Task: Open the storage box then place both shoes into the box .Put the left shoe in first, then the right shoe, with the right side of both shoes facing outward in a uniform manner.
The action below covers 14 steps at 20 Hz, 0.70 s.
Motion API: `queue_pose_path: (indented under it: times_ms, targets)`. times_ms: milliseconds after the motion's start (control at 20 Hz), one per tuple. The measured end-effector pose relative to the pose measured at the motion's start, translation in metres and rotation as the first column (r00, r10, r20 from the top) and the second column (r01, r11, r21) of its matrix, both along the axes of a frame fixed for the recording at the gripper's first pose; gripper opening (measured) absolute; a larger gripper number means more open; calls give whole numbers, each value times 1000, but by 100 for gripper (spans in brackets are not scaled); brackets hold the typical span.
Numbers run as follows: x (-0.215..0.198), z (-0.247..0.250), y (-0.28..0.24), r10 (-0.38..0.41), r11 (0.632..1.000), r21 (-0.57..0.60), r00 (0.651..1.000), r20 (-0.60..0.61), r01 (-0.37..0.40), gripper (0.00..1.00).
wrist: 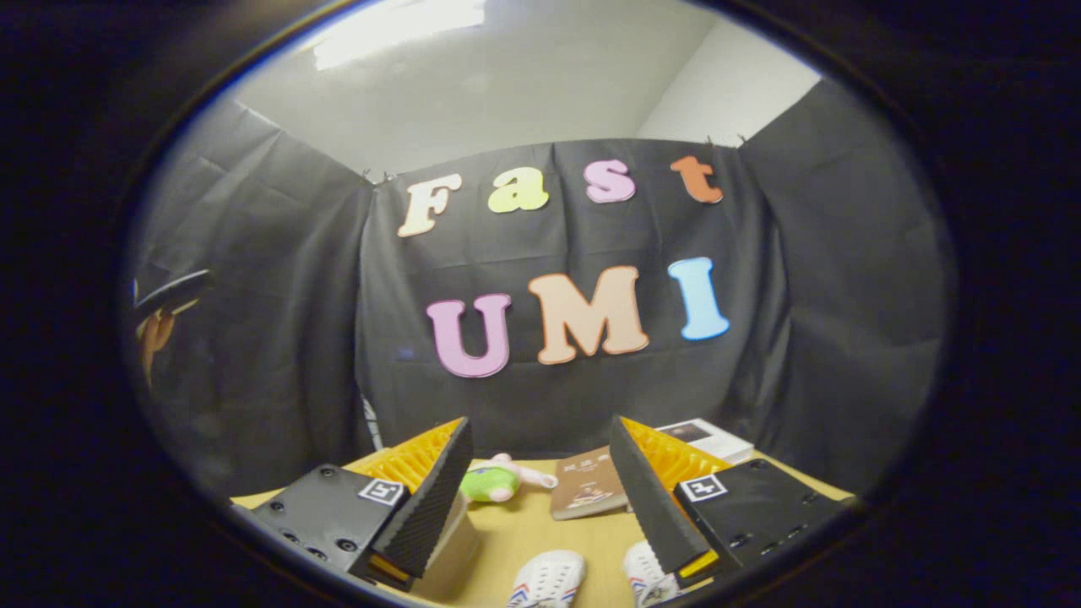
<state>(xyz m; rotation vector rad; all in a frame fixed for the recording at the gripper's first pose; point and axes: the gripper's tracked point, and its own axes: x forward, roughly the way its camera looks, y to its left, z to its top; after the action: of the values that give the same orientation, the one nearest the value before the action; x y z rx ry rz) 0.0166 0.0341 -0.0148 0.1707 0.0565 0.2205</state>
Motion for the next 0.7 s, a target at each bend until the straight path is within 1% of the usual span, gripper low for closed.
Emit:
queue_pose_path:
  times_ms: [200,350,450,500,600,700]
  targets:
    - [-3,-19,22,107,989,107,992,-69,-99,100]
    - [-12,-49,45,214,964,195,963,-166,-180,100]
    - [-18,-65,59,287,933,288,931,-226,-217,100]
    - [-20,-75,64,311,919,327,913,-263,-219,100]
    - [-27,-96,72,371,889,400,865,-339,-224,100]
    - [-32,-112,84,439,844,488,810,-389,-223,100]
